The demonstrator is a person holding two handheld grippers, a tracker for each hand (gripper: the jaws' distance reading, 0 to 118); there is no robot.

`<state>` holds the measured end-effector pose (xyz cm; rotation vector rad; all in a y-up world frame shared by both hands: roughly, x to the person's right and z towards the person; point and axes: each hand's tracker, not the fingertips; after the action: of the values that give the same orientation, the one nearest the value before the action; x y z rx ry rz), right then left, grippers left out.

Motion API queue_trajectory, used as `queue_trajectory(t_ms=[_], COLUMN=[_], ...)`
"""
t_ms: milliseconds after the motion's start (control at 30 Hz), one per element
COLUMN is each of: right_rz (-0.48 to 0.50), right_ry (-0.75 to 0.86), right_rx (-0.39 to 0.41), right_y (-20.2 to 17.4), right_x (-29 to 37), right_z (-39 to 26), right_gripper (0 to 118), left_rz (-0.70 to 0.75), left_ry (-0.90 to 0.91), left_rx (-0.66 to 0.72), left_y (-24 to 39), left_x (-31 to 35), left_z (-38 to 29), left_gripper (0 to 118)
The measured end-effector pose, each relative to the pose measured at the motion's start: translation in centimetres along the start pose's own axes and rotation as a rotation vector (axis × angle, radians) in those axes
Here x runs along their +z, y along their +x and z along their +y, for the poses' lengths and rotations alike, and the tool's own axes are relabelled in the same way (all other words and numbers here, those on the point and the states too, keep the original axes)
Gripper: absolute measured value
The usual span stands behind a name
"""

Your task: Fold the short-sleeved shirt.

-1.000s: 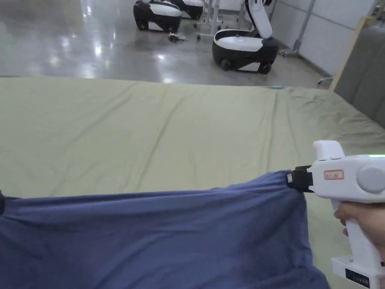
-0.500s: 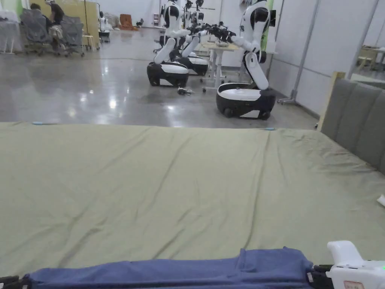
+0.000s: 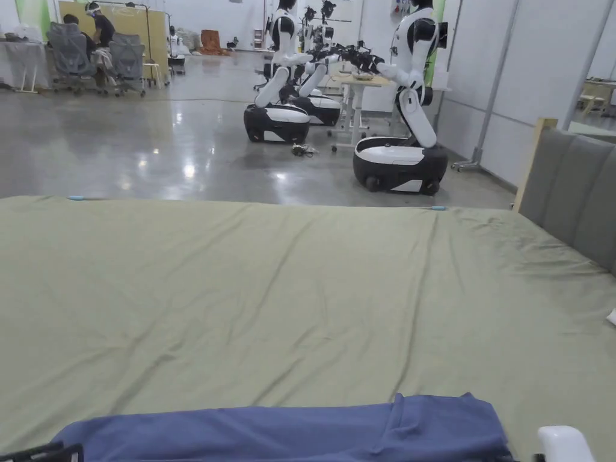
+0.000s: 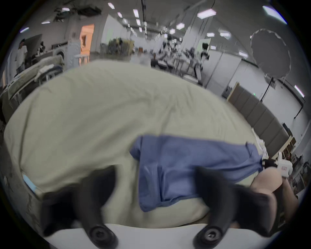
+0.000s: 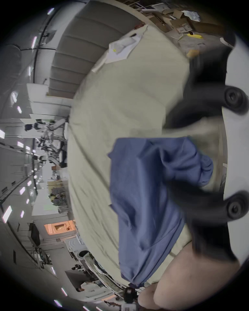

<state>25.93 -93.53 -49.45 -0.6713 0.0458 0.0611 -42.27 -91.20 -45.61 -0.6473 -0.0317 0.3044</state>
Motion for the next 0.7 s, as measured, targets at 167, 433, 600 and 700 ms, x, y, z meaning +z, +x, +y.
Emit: queue_trajectory(t_ms=[167,433,600,700], right_rz=[-0.084,-0.058,-0.035,-0.007], right_ry=[0.246,0.295,0.277,0.254], right_rx=[-0.169,-0.022,0.061,0.037], right_y=[0.1,-6.3,-10.9,-10.4], right_x=[5.1,9.0,10.3,9.3], right_z=[1.8,5.7,8.4,8.6], right_gripper=[116,0,0,1], left_rz=[-0.107,-0.461,-0.554,-0.555], left_ry=[0.105,0.065,-0.128,-0.172], left_rx=[0.126,0.301,0.422,0.498], left_y=[-1.6,-3.6,-7.7,-10.5], left_x=[7.2,8.8,2.7,-1.1], left_z=[3.1,3.2,2.9,2.5], left_gripper=[113,0,0,11])
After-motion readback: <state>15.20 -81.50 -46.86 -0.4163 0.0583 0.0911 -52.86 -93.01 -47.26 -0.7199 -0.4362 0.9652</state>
